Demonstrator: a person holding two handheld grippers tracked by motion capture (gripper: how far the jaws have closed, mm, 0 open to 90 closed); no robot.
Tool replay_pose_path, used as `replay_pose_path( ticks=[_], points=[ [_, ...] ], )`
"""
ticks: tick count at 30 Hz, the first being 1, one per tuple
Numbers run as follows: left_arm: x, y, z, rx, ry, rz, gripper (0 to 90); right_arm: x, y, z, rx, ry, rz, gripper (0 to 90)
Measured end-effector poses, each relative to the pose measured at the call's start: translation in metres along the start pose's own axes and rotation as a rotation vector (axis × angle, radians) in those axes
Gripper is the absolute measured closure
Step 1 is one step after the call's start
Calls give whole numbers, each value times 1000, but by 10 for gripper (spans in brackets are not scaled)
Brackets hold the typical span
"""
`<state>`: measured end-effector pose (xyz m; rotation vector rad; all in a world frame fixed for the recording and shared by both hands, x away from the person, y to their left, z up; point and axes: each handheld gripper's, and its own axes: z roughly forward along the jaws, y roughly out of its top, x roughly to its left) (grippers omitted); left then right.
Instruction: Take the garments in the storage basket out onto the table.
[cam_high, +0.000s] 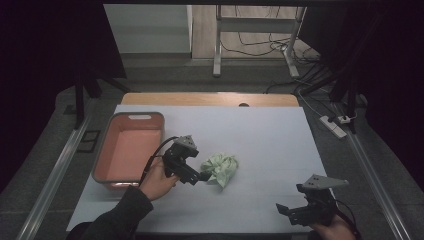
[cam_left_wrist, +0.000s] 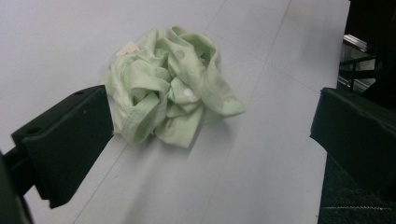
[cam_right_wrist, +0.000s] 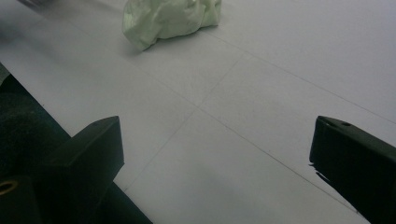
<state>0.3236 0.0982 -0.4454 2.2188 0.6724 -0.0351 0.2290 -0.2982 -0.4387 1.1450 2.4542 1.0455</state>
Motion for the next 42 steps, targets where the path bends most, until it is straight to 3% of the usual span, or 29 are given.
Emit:
replay_pose_path(
  ticks=[12, 21, 42],
  points=[
    [-3, -11, -12, -8, 21, -11, 0, 0, 0, 0, 1, -2, -2, 26],
    [-5, -21, -26, -28, 68, -28, 0, 0, 0, 0, 2, -3, -6, 26],
    [-8, -45, -54, -41, 132, -61, 0, 1, 0, 0, 4, -5, -9, 26]
  ],
)
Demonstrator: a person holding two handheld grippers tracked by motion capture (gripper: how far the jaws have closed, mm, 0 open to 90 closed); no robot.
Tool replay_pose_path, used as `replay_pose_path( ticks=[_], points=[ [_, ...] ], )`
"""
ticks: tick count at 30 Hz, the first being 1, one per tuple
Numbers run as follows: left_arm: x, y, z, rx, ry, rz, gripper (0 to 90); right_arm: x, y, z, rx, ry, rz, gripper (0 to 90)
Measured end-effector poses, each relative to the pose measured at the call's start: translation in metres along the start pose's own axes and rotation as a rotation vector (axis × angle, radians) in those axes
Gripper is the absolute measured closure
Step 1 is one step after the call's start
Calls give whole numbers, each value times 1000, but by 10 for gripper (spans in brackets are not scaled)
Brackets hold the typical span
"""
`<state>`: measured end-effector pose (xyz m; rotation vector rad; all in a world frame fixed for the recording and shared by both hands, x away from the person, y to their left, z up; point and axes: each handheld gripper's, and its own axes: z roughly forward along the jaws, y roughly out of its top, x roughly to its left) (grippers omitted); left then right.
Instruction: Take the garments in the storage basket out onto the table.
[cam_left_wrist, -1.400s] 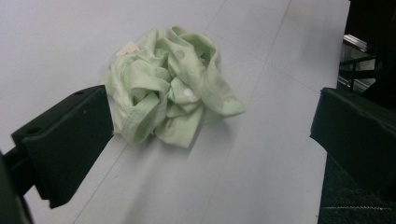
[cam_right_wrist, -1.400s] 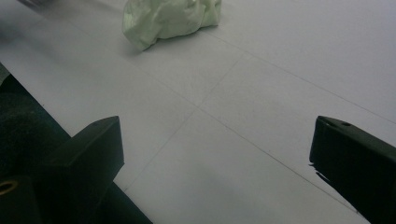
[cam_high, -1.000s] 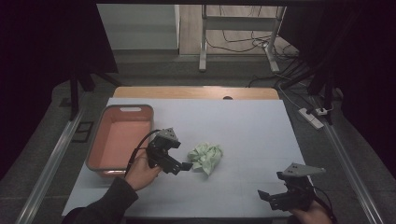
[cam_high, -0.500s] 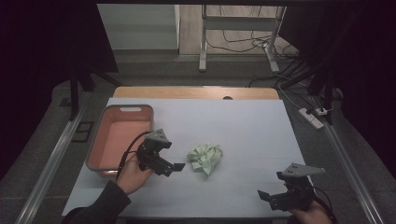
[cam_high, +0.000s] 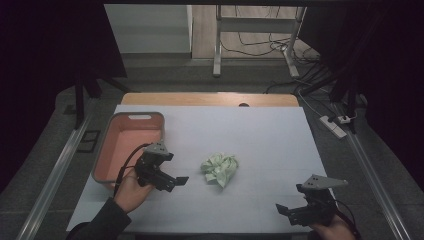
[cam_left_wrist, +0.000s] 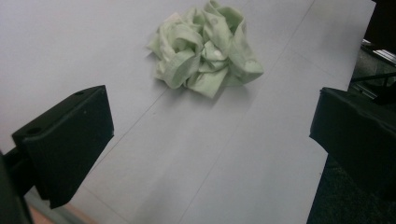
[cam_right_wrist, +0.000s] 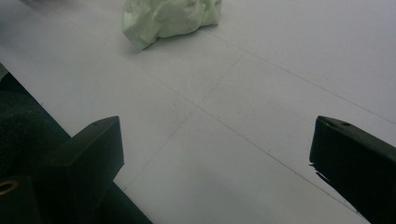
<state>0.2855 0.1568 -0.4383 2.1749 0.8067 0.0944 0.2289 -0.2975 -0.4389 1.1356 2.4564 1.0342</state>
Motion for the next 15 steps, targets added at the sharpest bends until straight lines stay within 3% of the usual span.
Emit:
replay_pose_path(
  ticks=[15],
  points=[
    [5, -22, -20, -20, 33, -57, 0, 0, 0, 0, 1, 1, -1, 26]
  ],
)
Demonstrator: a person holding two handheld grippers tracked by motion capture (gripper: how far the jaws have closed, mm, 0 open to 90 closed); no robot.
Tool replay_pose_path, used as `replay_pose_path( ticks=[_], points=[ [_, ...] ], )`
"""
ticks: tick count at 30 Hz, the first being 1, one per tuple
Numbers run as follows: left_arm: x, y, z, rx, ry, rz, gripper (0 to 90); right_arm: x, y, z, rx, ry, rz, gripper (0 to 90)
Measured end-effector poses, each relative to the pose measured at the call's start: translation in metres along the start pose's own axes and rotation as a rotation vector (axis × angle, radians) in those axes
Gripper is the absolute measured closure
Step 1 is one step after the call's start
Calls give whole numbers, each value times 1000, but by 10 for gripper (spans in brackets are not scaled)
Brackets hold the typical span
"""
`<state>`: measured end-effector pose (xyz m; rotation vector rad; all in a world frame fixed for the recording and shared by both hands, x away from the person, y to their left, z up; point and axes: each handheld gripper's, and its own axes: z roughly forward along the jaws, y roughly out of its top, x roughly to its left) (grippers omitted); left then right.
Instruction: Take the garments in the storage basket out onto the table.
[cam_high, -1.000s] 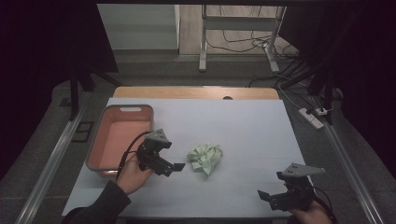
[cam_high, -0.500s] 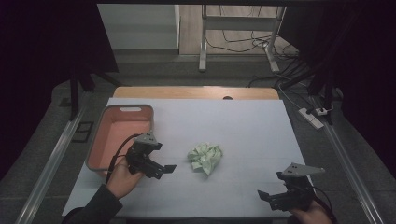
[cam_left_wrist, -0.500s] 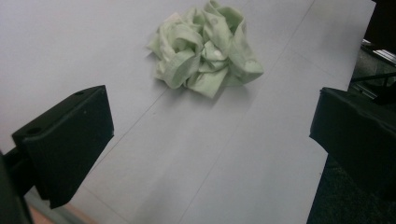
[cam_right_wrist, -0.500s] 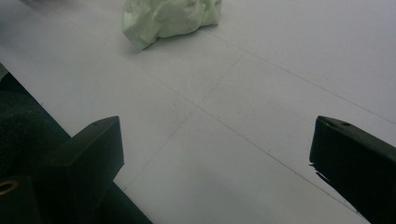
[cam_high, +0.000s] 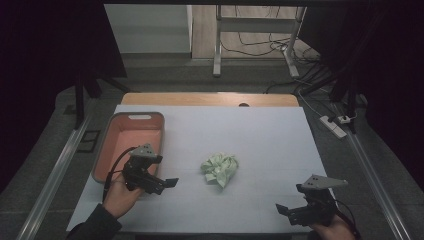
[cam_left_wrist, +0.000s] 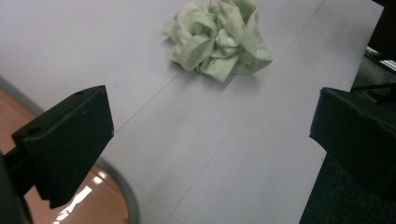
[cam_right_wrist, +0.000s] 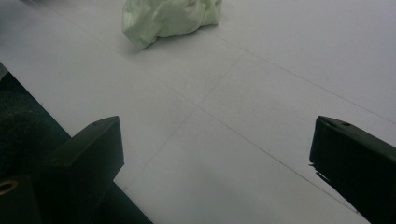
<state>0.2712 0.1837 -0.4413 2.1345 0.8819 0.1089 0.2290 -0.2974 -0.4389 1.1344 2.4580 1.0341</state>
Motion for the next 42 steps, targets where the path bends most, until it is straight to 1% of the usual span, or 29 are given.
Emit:
replay_pose_path(
  ticks=[1, 2, 4, 10, 11, 12, 16, 17, 18, 22, 23, 24, 25, 26, 27, 28, 32, 33, 36, 42],
  points=[
    [1, -2, -2, -1, 3, -3, 0, 0, 0, 0, 0, 0, 0, 26],
    [2, -5, -4, -9, 1, -14, 0, 0, 0, 0, 1, 0, 0, 26],
    [2, -7, -6, -11, 2, -17, 0, 0, 0, 0, 1, 0, 2, 26],
    [2, -17, -13, -5, 31, -31, 0, 0, 0, 0, 1, 0, 0, 26],
    [3, -21, -17, -11, 35, -41, 0, 0, 0, 0, 1, 0, 0, 26],
    [3, -21, -17, -11, 35, -41, 0, 0, 0, 0, 1, 0, 0, 26],
    [5, -29, -25, -24, 43, -63, 0, 0, 0, 0, 2, -1, -1, 26],
    [6, -33, -28, -33, 45, -75, 0, 0, 0, 0, 2, 0, -1, 26],
    [6, -33, -28, -33, 45, -75, 0, 0, 0, 0, 2, 0, -1, 26],
    [7, -42, -35, -40, 51, -90, 0, 1, 0, 0, 2, 0, 2, 26],
    [8, -46, -38, -45, 55, -101, 0, 1, 0, 0, 3, 0, 0, 26],
    [8, -46, -38, -45, 55, -101, 0, 1, 0, 0, 3, 0, 0, 26],
    [9, -51, -42, -51, 56, -114, 0, 0, 0, 0, 3, 0, -1, 26],
    [9, -51, -42, -51, 56, -114, 0, 0, 0, 0, 3, 0, -1, 26],
    [10, -56, -46, -61, 56, -126, 0, 1, 0, 0, 3, 0, 1, 26],
    [10, -56, -46, -61, 56, -126, 0, 1, 0, 0, 3, 0, 1, 26],
    [11, -65, -54, -72, 66, -143, 0, 0, 0, 1, 5, -1, -1, 26],
    [11, -69, -57, -75, 71, -149, 0, 1, 0, 1, 4, 0, 1, 26],
    [12, -74, -60, -78, 75, -157, 0, 1, 0, 1, 7, -1, -1, 26],
    [12, -84, -68, -85, 101, -168, 0, 1, 0, 0, 7, -2, -2, 26]
  ],
)
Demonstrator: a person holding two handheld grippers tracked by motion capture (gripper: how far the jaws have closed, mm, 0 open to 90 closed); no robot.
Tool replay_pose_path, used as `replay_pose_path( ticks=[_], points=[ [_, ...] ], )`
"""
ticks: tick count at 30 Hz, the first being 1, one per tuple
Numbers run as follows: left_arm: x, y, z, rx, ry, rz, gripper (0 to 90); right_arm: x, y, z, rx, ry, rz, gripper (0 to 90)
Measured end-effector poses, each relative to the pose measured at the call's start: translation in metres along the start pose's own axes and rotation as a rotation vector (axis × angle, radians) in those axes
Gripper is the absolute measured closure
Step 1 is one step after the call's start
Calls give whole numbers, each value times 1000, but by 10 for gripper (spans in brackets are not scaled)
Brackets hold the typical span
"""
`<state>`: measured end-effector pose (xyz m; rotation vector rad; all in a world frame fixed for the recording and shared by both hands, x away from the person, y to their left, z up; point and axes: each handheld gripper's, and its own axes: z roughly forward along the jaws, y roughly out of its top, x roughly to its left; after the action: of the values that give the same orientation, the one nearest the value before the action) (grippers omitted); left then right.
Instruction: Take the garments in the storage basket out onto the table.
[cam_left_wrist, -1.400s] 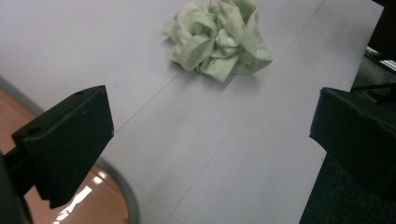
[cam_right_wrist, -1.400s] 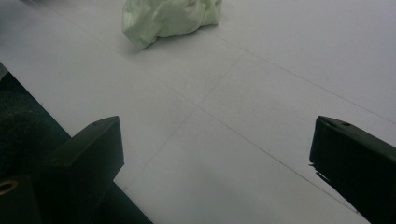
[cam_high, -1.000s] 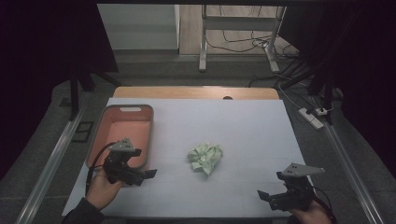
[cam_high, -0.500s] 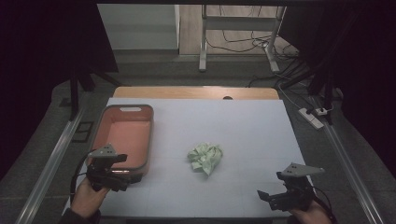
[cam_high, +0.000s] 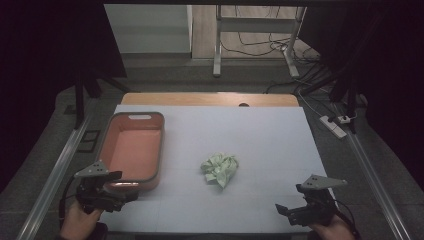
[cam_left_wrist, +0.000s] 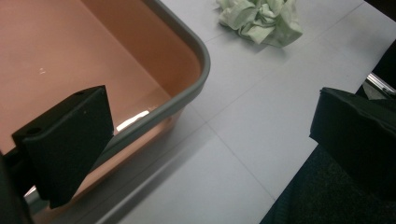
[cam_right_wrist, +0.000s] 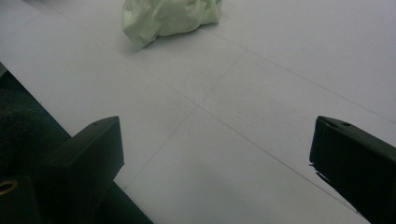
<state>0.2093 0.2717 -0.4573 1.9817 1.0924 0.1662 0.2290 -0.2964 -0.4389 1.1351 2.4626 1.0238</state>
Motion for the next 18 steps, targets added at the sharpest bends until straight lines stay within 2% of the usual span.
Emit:
replay_pose_path(
  ticks=[10, 18],
  points=[
    [4, -14, -12, -6, 23, -21, 0, 0, 0, 0, 1, -5, -1, 26],
    [5, -19, -16, 4, 33, -25, 0, 1, 0, 0, -2, -6, 5, 26]
  ],
)
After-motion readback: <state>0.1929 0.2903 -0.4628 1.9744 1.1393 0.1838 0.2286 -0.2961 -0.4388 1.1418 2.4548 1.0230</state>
